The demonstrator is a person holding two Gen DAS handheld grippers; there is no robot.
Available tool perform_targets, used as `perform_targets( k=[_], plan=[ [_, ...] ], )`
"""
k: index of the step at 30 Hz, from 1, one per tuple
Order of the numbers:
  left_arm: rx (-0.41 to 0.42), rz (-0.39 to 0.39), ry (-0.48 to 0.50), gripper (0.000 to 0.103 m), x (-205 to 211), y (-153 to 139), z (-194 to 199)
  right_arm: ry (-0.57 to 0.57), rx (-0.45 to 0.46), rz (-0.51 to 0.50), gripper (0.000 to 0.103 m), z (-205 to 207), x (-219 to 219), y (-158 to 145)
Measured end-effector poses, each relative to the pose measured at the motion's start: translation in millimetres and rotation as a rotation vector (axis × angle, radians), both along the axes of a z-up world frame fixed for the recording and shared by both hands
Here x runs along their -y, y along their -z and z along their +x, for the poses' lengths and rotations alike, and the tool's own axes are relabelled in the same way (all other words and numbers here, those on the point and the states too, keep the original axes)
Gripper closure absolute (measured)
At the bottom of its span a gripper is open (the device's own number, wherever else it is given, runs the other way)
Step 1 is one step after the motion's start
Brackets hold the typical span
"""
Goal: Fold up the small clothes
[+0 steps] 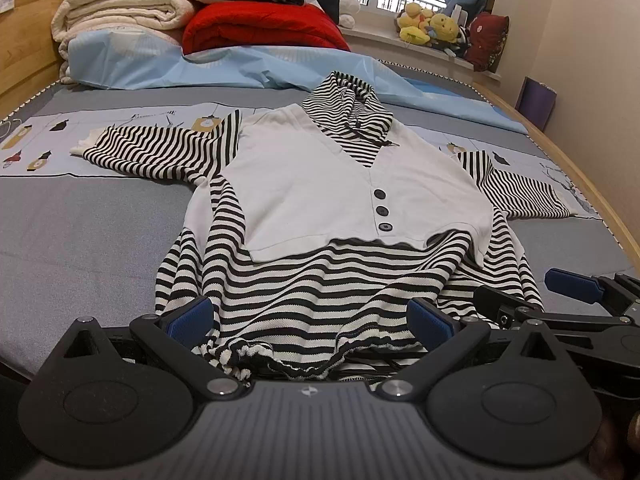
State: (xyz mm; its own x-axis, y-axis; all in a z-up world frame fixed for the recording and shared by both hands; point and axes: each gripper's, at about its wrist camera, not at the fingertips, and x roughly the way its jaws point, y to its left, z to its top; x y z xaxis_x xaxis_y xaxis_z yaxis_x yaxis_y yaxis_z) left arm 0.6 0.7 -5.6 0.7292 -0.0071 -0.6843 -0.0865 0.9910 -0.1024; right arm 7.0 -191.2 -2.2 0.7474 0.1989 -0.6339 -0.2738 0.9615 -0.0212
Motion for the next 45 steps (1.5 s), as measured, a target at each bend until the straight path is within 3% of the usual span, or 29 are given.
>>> perform_targets(
  k=[7,14,20,25,29,30,34,35,40,45],
  plan=[
    [0.023,0.004,-0.006,0.001,3,-1,-2,-0.001,0.003,-0.003,0.021,-1,-1,0],
    [0.133,-0.001,0.012,0.001,5,-13,-5,0.008,-0.022,0.000,0.022,2,-3,-4],
    [0.100,-0.015,0.034,0.002,-2,-20,5,0.032,-0.047,0.023,0.022,12,-2,-3],
    [0.118,-0.054,0.067,0.019,-21,-35,34,0.044,-0.046,0.034,0.023,22,1,0],
    [0.113,-0.030,0.070,0.047,-37,-47,87,0.046,-0.046,0.030,0.028,26,6,-4],
    [0.116,-0.036,0.064,0.053,-43,-48,102,0.046,-0.035,0.046,0.033,27,9,-5],
    [0.116,-0.029,0.024,0.059,-69,-46,165,0.033,-0.018,0.072,0.069,35,21,-14],
    [0.111,-0.032,0.007,0.059,-78,-43,180,0.025,-0.013,0.072,0.073,39,23,-18],
    [0.084,-0.072,-0.137,0.066,-147,-9,241,-0.021,0.028,0.070,0.075,86,15,-44],
    [0.075,-0.113,-0.355,0.068,-240,29,262,-0.084,0.064,0.106,0.074,168,-17,-54]
  ],
)
